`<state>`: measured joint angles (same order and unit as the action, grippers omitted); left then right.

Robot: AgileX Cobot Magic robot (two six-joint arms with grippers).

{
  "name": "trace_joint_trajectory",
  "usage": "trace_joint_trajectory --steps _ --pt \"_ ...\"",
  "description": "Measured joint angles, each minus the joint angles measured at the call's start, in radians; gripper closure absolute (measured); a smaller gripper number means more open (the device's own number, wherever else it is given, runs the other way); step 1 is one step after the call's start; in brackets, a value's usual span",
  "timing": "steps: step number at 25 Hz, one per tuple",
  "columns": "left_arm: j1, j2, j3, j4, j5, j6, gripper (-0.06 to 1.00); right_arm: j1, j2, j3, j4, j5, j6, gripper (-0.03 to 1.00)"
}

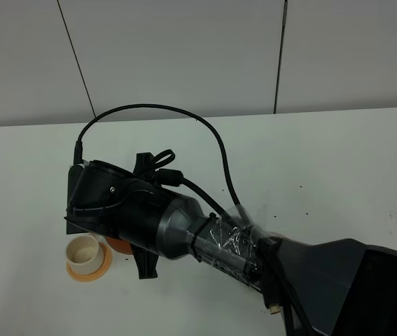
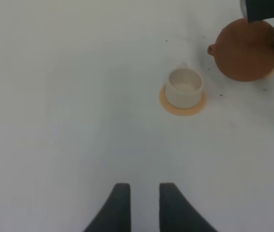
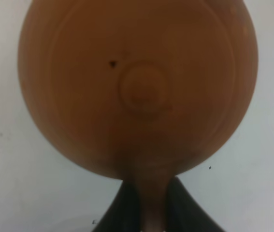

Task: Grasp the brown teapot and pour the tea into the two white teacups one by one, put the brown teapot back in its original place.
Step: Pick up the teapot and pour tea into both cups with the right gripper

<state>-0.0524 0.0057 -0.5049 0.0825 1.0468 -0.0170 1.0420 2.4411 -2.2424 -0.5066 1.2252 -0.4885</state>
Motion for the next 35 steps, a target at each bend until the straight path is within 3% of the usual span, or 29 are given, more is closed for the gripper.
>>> trace_joint_trajectory --steps 35 --pt "0.0 0.0 0.0 0.0 0.0 -0.001 0.72 0.023 0.006 0.0 -0.15 -0.077 0.045 0.87"
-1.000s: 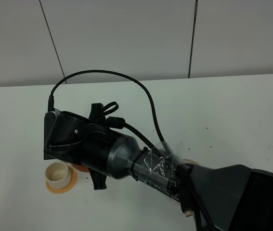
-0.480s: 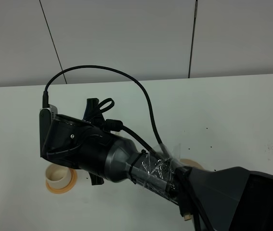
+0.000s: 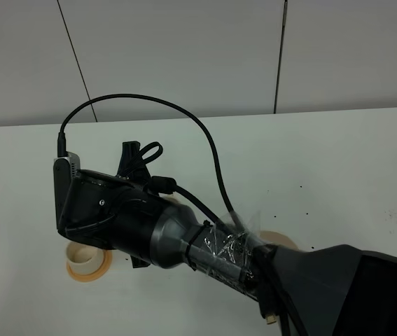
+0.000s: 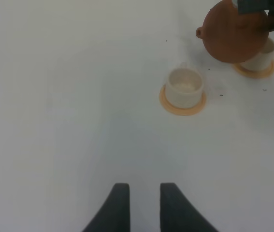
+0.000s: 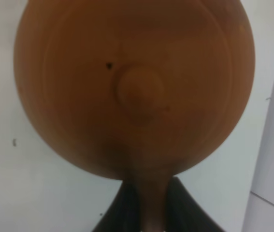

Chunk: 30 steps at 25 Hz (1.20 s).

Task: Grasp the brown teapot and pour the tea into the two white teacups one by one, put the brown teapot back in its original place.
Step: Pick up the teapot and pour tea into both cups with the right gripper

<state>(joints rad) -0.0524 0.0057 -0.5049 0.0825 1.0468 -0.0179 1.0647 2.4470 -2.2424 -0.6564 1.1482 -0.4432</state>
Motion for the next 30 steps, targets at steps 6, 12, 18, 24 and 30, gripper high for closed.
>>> trace_joint_trajectory --steps 6,12,18,24,30 --pt "0.0 0.0 0.0 0.0 0.0 0.0 0.72 0.028 0.026 0.0 -0.048 0.01 0.0 0.87" --pt "0.0 0.0 0.0 0.0 0.0 0.0 0.72 0.038 0.027 0.0 -0.067 0.011 0.003 0.87" --pt "0.0 0.0 0.0 0.0 0.0 0.0 0.72 0.038 0.027 0.0 -0.078 0.018 0.005 0.87" --pt "0.0 0.0 0.0 0.0 0.0 0.0 0.72 0.044 0.032 0.0 -0.105 0.032 0.005 0.87" --pt "0.0 0.0 0.0 0.0 0.0 0.0 0.72 0.059 0.054 0.0 -0.118 0.042 0.01 0.87"
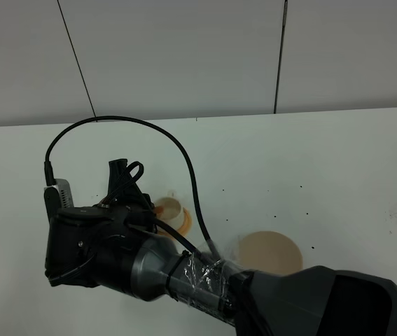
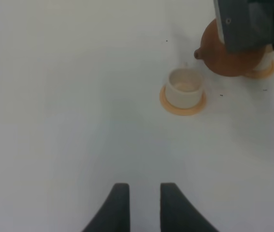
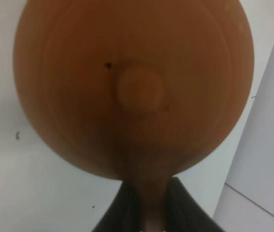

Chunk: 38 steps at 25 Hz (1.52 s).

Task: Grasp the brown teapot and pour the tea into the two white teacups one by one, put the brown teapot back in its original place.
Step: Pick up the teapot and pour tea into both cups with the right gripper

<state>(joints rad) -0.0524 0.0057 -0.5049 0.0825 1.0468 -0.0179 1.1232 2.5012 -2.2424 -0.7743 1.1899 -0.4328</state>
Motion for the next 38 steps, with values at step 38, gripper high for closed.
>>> trace_joint_trajectory --steps 38 --pt "0.0 0.0 0.0 0.0 0.0 0.001 0.72 0.028 0.002 0.0 -0.099 0.028 0.004 0.87"
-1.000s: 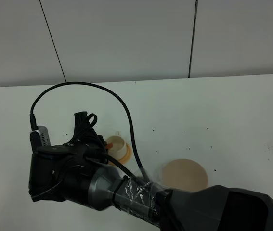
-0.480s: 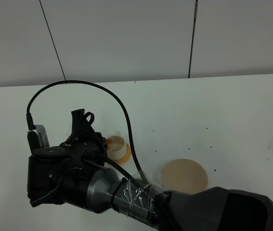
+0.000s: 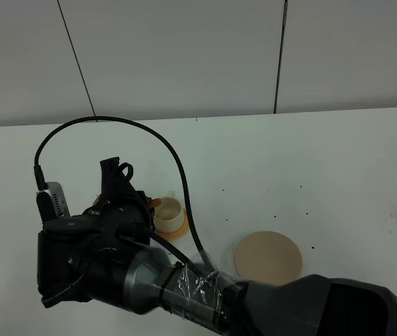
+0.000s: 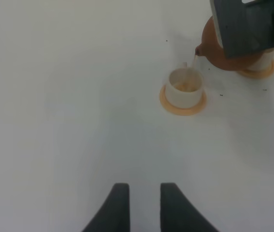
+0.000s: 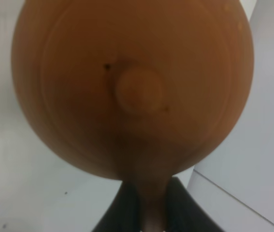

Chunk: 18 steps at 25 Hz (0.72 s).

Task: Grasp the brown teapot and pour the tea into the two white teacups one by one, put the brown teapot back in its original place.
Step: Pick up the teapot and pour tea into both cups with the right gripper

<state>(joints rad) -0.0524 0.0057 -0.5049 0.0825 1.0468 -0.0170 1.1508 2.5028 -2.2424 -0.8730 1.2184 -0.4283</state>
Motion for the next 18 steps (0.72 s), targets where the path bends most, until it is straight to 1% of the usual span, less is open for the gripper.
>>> trace_joint_trajectory --steps 18 --pt "0.0 0.0 0.0 0.0 0.0 0.0 0.72 0.006 0.001 0.0 -0.029 0.0 -0.016 0.87"
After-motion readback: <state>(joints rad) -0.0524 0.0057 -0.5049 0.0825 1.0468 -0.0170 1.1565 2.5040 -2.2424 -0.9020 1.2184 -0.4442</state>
